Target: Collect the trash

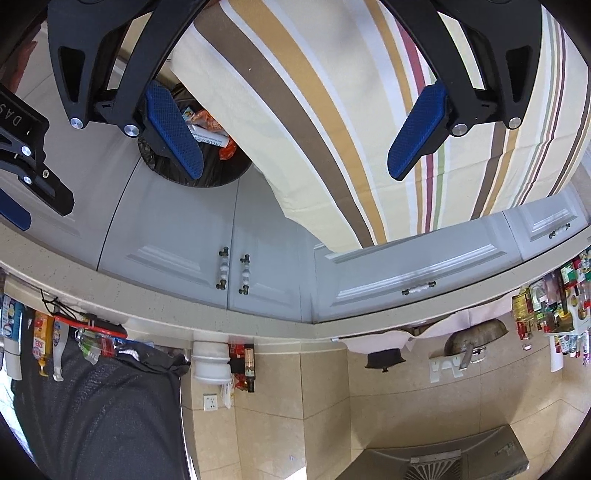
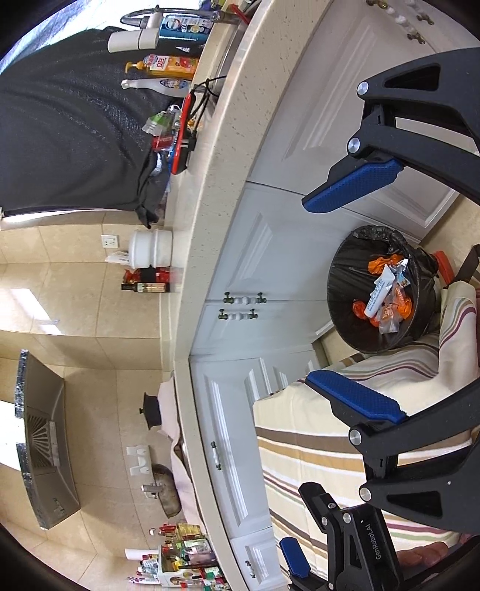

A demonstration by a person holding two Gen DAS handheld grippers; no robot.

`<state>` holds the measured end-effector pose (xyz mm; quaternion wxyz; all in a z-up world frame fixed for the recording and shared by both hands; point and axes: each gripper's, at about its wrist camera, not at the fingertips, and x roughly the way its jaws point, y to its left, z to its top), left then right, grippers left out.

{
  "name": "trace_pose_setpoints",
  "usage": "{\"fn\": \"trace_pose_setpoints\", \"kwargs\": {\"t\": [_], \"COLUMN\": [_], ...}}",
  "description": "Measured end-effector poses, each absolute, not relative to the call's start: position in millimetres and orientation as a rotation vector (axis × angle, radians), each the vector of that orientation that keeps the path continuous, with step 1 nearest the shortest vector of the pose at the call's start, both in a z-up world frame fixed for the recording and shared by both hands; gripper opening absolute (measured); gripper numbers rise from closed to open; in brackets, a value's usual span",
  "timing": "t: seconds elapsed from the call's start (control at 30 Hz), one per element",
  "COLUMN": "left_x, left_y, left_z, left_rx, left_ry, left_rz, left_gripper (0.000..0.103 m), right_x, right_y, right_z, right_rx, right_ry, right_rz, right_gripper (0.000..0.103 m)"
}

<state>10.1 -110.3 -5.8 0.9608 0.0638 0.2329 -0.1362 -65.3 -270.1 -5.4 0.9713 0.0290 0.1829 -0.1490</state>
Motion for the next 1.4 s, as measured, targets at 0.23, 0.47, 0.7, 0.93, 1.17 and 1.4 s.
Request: {"fn": "trace_pose_setpoints", "kwargs": {"t": [0.23,0.47,0.7,0.93,1.17,1.4], "left_x": [-2.5,-6.2,-6.5,-3.6,-1.2,-0.4], "left_y": [-101.5,-96.1,-93.1,-89.8,-88.6,-88.4], "left_z": [0.8,2.4,1.0,-1.7,-2.6,-3.0], "left_rx": [0.108,0.103,0.097,0.092,0.089,0.090], "left_ry": [0.461,0.459,0.463,0.478,0.484,0.486], "left_rz": [-0.275,-0.268,-0.257,-0.250,-0.248,-0.248], "left_gripper": [0.098,0.098,0.098,0.098,0.098,0.098], "right_x": [-79.9,-82.8,-81.8,-77.4,-75.7,-74.2], "right_y": [-261.3,-254.8,-252.7,-250.8,-250.4,-249.7], "right_z": [-0.4,0.7,0.4,-1.8,-2.4,-3.0], "right_rx": [0.055,0.049,0.043,0.042,0.042,0.041], "right_ry": [0.342,0.331,0.330,0.338,0.341,0.343], "right_rz": [-0.295,-0.278,-0.267,-0.253,-0.250,-0.248], "right_gripper": [0.085,0.085,0.085,0.085,0.085,0.085]}}
